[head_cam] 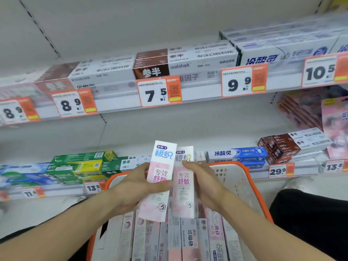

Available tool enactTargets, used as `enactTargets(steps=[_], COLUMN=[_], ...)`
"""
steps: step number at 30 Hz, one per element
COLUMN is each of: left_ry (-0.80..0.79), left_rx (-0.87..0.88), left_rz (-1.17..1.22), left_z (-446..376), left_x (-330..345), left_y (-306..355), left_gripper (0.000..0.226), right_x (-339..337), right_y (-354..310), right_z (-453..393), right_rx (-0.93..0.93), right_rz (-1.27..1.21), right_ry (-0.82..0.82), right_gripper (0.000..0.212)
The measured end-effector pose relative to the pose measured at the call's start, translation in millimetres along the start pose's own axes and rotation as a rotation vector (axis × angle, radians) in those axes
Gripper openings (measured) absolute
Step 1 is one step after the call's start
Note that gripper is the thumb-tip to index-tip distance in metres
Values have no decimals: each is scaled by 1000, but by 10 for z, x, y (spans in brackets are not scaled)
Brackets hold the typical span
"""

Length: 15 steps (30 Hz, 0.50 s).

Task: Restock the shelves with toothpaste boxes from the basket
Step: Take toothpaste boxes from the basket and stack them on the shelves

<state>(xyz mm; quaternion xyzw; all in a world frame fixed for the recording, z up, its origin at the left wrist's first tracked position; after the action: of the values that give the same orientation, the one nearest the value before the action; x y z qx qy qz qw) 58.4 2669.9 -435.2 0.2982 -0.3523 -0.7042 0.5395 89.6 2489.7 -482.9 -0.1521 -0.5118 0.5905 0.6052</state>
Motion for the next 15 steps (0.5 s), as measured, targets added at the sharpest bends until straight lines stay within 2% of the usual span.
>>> enactTargets(steps=[3, 6, 8, 12, 15], left_ry=[125, 231, 257, 171, 81], left_rx=[20, 16, 17, 29, 37], left_rz=[-67, -137, -110, -2, 105], left_z=[2, -37, -59, -39, 39], left_x=[-25, -23, -23, -56, -82], left_y=[-37, -18, -15, 17, 108], left_gripper=[87, 69, 66, 66, 48], right_x=[192, 234, 174, 97, 79], right_y=[64, 43, -2, -104, -166], right_z=[25, 32, 12, -14, -5], right_rx=[5, 57, 92, 125, 111], right_rz=[-29, -50, -71, 51, 84], right_ry=[-15, -65, -63, -107, -158], right_gripper=[36, 36, 31, 41, 69])
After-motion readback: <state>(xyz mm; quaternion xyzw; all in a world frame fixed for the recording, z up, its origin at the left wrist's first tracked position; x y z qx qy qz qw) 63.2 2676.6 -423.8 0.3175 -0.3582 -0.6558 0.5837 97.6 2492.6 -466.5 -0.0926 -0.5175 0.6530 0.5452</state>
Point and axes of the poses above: each hand's wrist, its own z-axis away from the middle knuckle, its own x-axis out of the palm, y = z × x, the point moved 3 cm from there along -z, towards the middle knuckle, and after that the axes turned 5 degrees about -y, right-handed, at the moved point
